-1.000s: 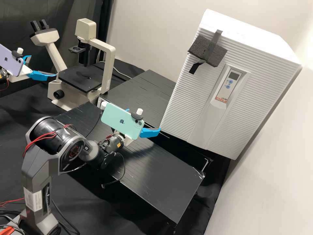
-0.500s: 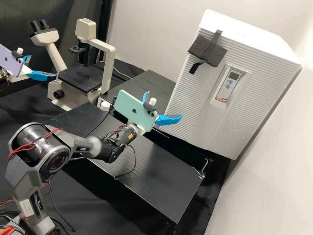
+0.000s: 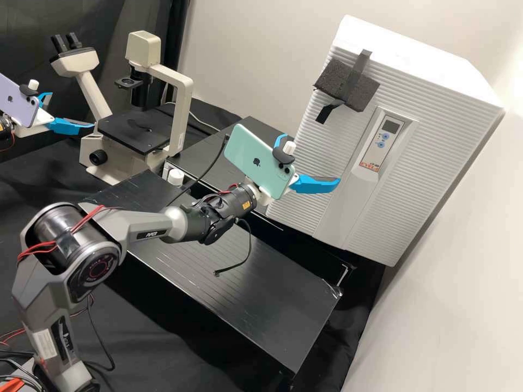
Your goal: Open the incubator door.
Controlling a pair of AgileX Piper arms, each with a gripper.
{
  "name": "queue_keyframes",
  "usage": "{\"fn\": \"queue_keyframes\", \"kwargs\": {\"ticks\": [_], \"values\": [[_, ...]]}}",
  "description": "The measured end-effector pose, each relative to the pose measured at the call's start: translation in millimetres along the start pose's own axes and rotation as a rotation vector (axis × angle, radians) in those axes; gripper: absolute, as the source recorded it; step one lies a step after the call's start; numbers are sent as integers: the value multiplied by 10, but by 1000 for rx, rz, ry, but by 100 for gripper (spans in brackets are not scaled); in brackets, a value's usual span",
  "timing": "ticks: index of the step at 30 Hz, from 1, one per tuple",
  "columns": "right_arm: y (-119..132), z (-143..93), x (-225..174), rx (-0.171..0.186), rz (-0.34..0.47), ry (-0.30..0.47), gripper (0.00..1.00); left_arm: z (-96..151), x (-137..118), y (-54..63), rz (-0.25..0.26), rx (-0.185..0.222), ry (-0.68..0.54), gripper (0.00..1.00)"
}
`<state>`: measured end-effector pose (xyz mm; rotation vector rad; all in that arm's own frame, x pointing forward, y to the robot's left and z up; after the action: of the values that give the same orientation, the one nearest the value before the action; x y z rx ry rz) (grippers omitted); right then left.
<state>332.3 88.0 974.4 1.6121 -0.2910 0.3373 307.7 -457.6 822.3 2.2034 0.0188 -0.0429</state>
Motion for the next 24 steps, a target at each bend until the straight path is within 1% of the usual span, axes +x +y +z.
{"fn": "queue_keyframes", "kwargs": {"ticks": [7,9,19,20,22,24], "values": [[52,-53,70,-1,7,-1,100,0,0,0,0,0,0,100],[52,-47,76,6,6,-10,100,0,0,0,0,0,0,100],[31,-28,137,-14,-2,-23,100,0,0,0,0,0,0,100],[27,-22,141,-18,-3,-25,0,0,0,0,0,0,0,100],[7,-1,151,-23,-8,-30,0,0,0,0,0,0,0,100],[-2,15,156,-18,-8,-37,0,0,0,0,0,0,0,100]]}}
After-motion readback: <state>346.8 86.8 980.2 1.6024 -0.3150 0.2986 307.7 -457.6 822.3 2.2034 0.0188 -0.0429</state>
